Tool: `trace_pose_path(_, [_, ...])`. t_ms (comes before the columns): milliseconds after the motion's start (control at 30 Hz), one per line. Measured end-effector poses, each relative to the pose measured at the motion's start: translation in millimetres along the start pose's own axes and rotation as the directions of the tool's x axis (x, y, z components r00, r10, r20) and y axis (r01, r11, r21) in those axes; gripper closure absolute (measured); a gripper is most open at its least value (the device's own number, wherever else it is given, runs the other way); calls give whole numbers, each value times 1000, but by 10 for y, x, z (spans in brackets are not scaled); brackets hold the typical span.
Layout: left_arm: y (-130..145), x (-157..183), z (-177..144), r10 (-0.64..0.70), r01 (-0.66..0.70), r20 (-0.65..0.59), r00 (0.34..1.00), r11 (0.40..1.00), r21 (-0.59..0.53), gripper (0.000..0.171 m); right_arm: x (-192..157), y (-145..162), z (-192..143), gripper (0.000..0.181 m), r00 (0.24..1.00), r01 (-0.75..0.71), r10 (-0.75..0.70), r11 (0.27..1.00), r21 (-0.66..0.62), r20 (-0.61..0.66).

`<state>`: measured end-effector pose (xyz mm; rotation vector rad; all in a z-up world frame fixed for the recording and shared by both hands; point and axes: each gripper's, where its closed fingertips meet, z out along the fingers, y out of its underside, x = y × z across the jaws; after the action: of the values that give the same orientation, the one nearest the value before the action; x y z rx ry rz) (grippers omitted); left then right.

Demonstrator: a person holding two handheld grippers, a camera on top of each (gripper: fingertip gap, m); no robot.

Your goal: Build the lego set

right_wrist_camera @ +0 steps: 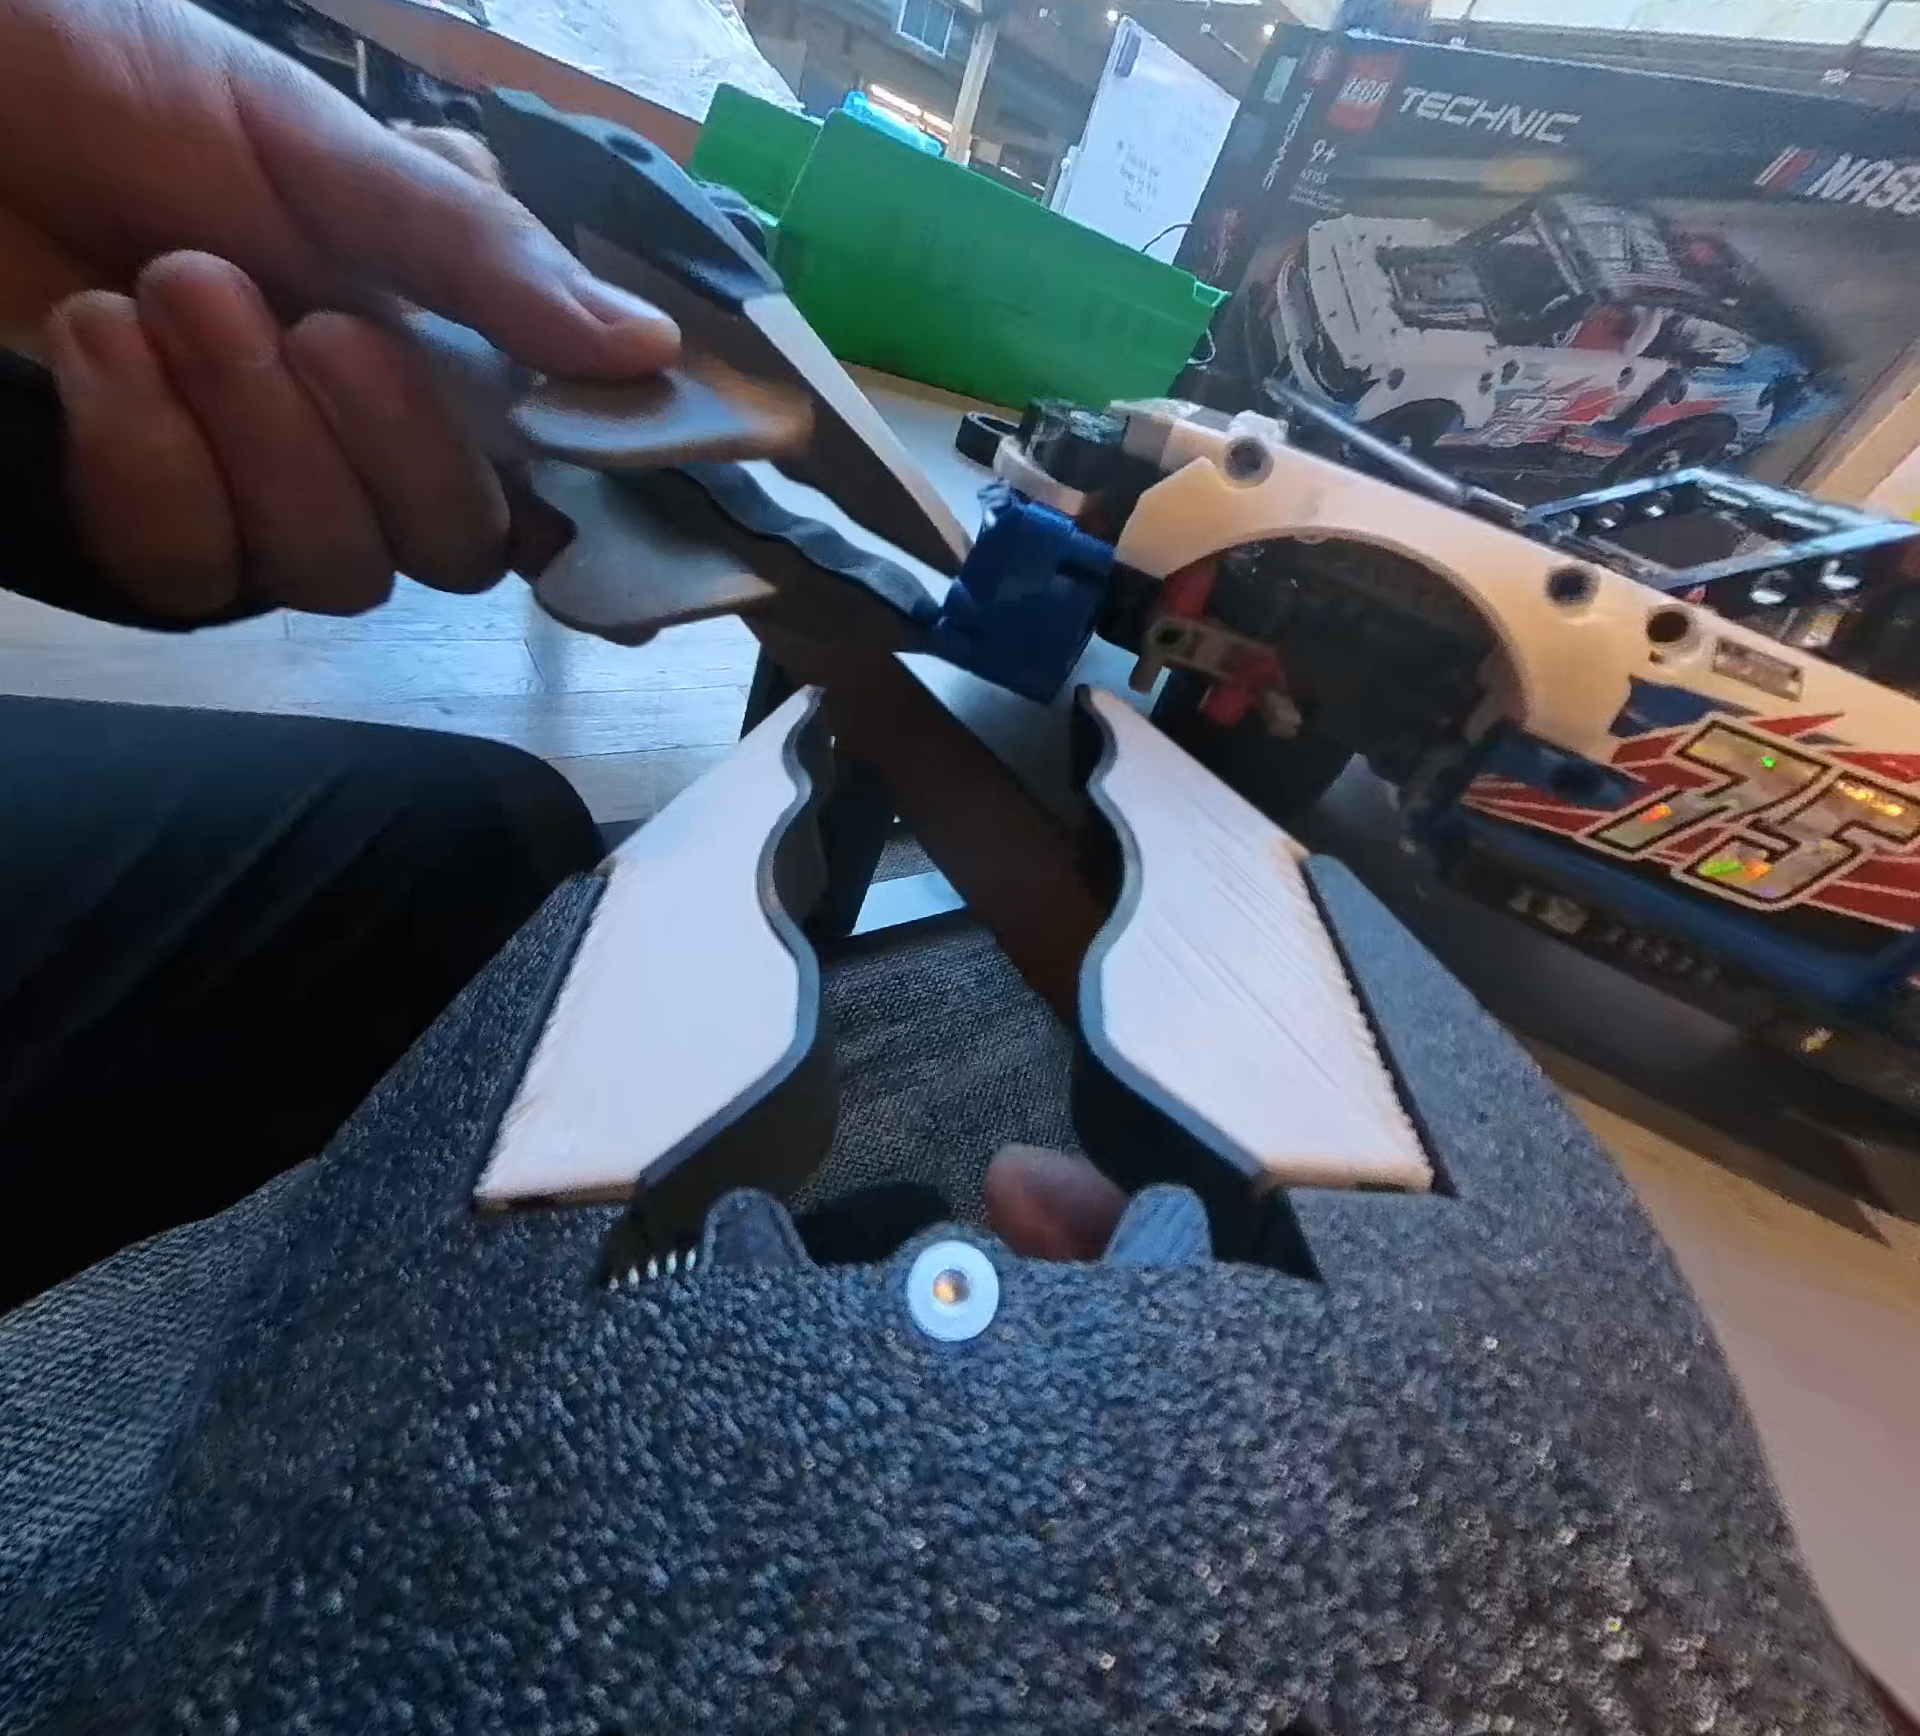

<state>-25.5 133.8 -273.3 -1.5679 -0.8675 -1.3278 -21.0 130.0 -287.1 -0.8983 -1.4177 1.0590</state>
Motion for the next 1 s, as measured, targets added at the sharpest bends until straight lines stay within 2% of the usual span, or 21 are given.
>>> trace_pose_path(367, [-8, -24, 6, -8, 8, 1, 1000, 1000, 24, 167, 8, -20, 38, 144, 993, -105, 105, 994, 9, 51])
trace_pose_path(700, [-23, -38, 17, -87, 88, -14, 996, 994, 71, 168, 62, 4, 61, 161, 994, -83, 86, 996, -45, 65])
trace_pose_path(833, [-25, -49, 17, -69, 70, -13, 998, 993, 98, 167, 61, 14, 66, 158, 996, -68, 72, 996, -60, 57])
trace_pose_path(933, [-23, -14, 9, -76, 81, -52, 996, 993, 91, 167, 18, -20, 38, 146, 988, -110, 114, 993, -37, 106])
trace_pose_path(967, [-11, -18, 2, -75, 80, -56, 996, 993, 84, 153, 20, -29, 34, 148, 986, -121, 125, 992, -38, 114])
trace_pose_path(1000, [23, -12, -10, -79, 83, -64, 995, 995, 64, 146, 21, -27, 33, 147, 985, -121, 127, 991, -50, 120])
